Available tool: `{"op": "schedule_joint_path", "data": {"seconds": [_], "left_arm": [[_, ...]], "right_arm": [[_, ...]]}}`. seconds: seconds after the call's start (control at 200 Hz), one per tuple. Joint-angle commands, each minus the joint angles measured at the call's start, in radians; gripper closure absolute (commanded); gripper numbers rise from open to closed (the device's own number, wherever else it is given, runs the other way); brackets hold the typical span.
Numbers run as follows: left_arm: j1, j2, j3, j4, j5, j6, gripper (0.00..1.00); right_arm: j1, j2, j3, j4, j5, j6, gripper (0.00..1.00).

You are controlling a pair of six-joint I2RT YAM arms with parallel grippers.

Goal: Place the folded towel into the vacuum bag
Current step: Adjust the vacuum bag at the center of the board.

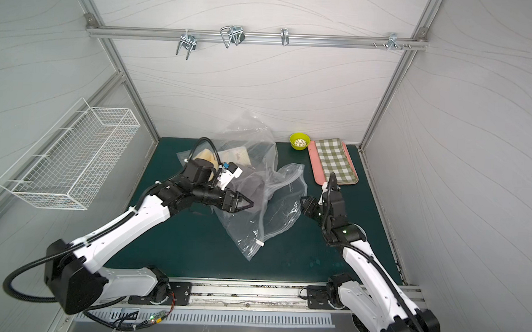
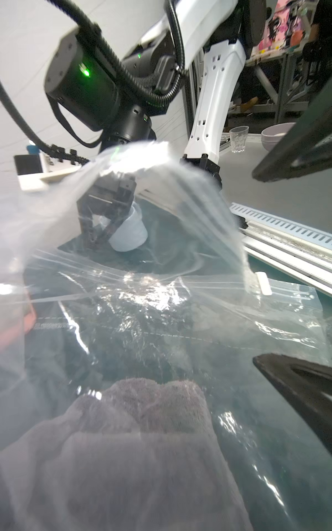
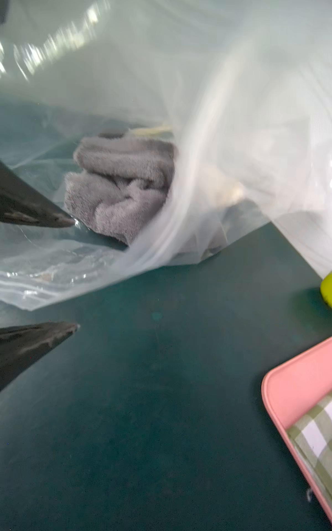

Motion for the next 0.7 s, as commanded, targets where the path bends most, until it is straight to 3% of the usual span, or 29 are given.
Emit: {"op": "schedule_joint_path", "data": {"seconds": [0.0, 0.27, 0.395, 0.585, 0.695], "left_arm": [[0.072, -0.080, -0.073, 0.009, -0.044, -0.071, 0.05], [0.191, -0.024, -0.203, -0.182, -0.290, -0.126, 0.05], [0.290, 0.032, -0.251, -0.223, -0.284, -0.125, 0.07], [0.275, 0.077, -0.272, -0.213, -0.276, -0.094, 0.09], [0.223, 0.112, -0.254, -0.196, -0.290, -0.079, 0.09]], "right_arm": [[0.021, -0.072, -0.037, 0.112, -0.140, 0.004, 0.45], [0.161, -0.061, 0.035, 0.111, -0.154, -0.037, 0.42], [0.207, -0.129, 0.054, 0.055, -0.062, -0.072, 0.42], [0.220, -0.178, 0.051, 0.015, -0.053, -0.057, 0.42], [0.263, -0.184, 0.033, 0.018, -0.046, -0.032, 0.42]]}}
